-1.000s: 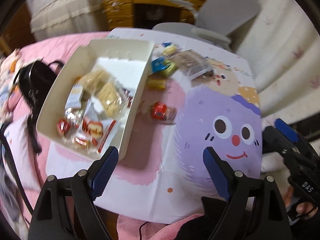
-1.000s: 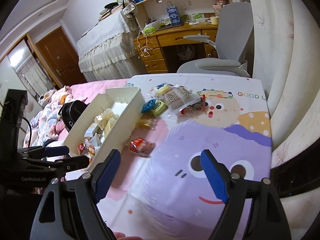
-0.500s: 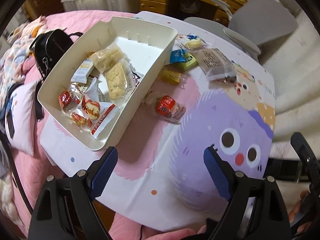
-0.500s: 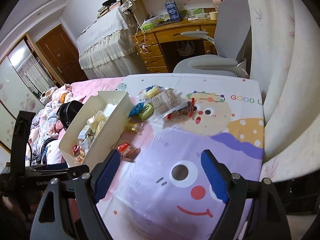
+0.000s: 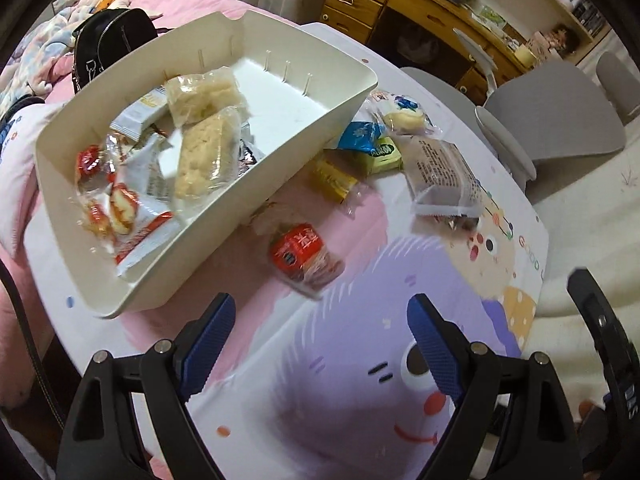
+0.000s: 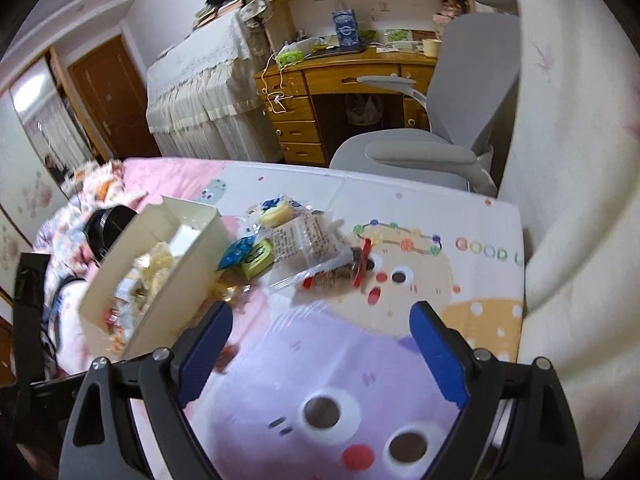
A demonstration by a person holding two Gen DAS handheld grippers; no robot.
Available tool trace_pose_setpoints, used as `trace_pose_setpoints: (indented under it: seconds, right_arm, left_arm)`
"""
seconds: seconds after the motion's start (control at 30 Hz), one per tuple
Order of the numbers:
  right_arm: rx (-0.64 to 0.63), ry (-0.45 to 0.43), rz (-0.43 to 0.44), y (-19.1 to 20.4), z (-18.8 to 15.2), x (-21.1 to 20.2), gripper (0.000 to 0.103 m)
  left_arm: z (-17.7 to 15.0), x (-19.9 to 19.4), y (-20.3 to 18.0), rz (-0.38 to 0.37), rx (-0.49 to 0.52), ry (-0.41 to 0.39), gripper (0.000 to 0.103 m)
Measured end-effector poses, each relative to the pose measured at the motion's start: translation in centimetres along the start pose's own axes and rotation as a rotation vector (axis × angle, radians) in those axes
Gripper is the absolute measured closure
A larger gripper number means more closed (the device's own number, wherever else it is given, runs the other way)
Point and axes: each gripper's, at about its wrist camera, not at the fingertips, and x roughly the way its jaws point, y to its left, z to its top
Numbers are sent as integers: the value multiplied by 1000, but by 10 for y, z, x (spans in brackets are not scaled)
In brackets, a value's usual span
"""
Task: Organize snacks
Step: 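Move both open tools back toward the remaining snacks, then grasp the red candy with the left tool while the right tool grasps the printed clear pack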
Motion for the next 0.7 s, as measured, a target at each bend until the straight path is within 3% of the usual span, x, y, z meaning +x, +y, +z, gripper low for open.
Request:
trace_pose_setpoints:
  seconds: [0.23,0.4,0.7]
  right_arm:
    - [-190,-40,-35,21,23,49,10]
    - [-313,-50,-44,38,33,88,10]
    - [-399,8,-57,50,28,146,10]
  left_arm:
    - [4,25,6,3,-78,-49,16]
    - [10,46,9,-2,-114,-33,16]
    - [21,77,21,-15,-180,14,18]
